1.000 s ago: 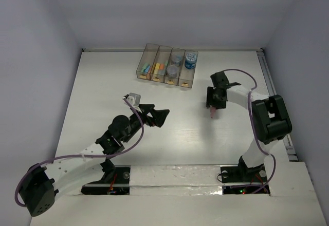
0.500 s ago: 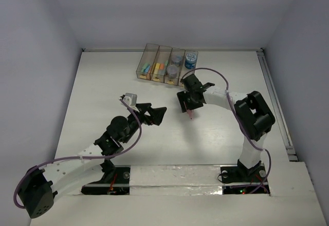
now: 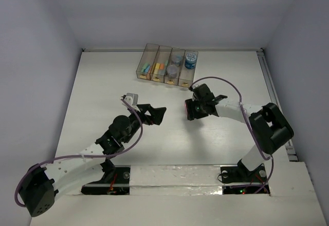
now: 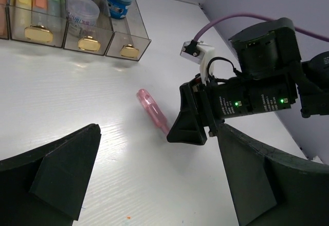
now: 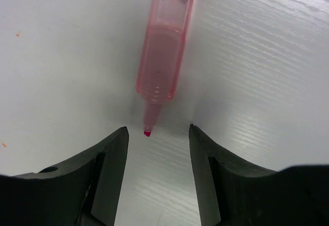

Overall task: Sort the stationery into containers
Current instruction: Pick up the pen from the center of the board.

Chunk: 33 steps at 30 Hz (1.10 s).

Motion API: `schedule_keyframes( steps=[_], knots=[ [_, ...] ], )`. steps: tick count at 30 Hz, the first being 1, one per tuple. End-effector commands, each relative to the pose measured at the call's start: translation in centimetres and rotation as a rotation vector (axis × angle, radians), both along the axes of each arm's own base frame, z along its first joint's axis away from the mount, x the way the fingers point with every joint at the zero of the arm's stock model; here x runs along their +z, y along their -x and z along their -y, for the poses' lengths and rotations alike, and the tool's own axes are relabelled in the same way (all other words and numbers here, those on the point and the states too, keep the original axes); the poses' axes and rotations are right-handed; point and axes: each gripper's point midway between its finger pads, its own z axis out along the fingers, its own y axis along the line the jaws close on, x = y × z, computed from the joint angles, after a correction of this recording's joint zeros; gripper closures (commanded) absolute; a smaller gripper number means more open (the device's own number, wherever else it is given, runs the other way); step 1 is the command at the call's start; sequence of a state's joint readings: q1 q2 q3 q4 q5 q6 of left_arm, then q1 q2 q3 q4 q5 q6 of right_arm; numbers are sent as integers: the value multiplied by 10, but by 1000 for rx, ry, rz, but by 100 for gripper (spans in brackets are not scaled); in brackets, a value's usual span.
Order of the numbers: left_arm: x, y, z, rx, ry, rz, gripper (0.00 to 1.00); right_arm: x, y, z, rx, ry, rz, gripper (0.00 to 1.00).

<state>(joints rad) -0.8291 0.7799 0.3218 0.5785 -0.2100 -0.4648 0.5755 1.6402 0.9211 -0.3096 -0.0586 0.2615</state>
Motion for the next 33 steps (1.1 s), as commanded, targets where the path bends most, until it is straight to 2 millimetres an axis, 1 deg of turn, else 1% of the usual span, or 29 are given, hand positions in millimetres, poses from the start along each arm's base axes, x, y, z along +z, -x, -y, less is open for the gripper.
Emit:
schedule_keyframes(
  steps=[1,4,6,8,9,10,11,12,14,17,19,20,21,22,23,24,25,28,29,31,32,33],
  knots=[
    [21,-4,4,2,46,36,6,10,-3,-21,16,-112,34,44],
    [19,-5,6,-1,47,31,6,11,-6,-28,22,-132,49,45],
    [18,-5,6,-2,46,28,6,8,-9,-28,13,-126,51,47],
    [18,-6,6,-1,45,27,6,1,-13,-23,-11,-87,48,51],
    [17,-6,6,1,41,26,6,-3,-11,-22,-11,-60,37,52],
    [17,-6,6,2,41,26,6,-6,-16,-16,-32,-21,48,53],
    [16,-6,6,1,39,24,6,-9,-13,-11,-39,4,32,58],
    [17,-6,6,1,40,25,6,-10,-15,-6,-56,35,38,63],
    [17,-6,6,2,39,24,6,-9,-16,-3,-63,61,48,70],
    [17,-6,6,2,39,24,6,-7,-14,-1,-67,65,47,73],
    [17,-6,7,1,39,24,6,-6,-14,-1,-69,67,43,79],
    [18,-6,7,1,40,25,6,-7,-13,0,-66,73,37,85],
    [18,-7,7,2,39,24,6,-7,-13,0,-65,76,36,89],
    [17,-6,7,1,39,22,6,-4,-15,0,-68,78,46,91],
    [16,-6,7,-1,36,19,6,-1,-16,0,-67,72,55,97],
    [16,-6,7,-1,37,18,6,5,-16,-1,-63,65,67,99],
    [16,-6,7,-1,37,18,6,19,-16,-6,-49,39,101,100],
    [10,-6,7,1,31,2,10,51,-13,-18,22,-43,172,100],
    [5,-7,8,1,23,-9,11,75,-6,-30,84,-117,205,100],
    [4,-7,10,-6,31,-20,12,97,0,-37,124,-179,237,100],
    [4,-7,12,-9,33,-22,12,112,7,-45,171,-227,252,100],
    [6,-8,13,-13,38,-24,12,114,11,-45,182,-231,242,100]
  ],
)
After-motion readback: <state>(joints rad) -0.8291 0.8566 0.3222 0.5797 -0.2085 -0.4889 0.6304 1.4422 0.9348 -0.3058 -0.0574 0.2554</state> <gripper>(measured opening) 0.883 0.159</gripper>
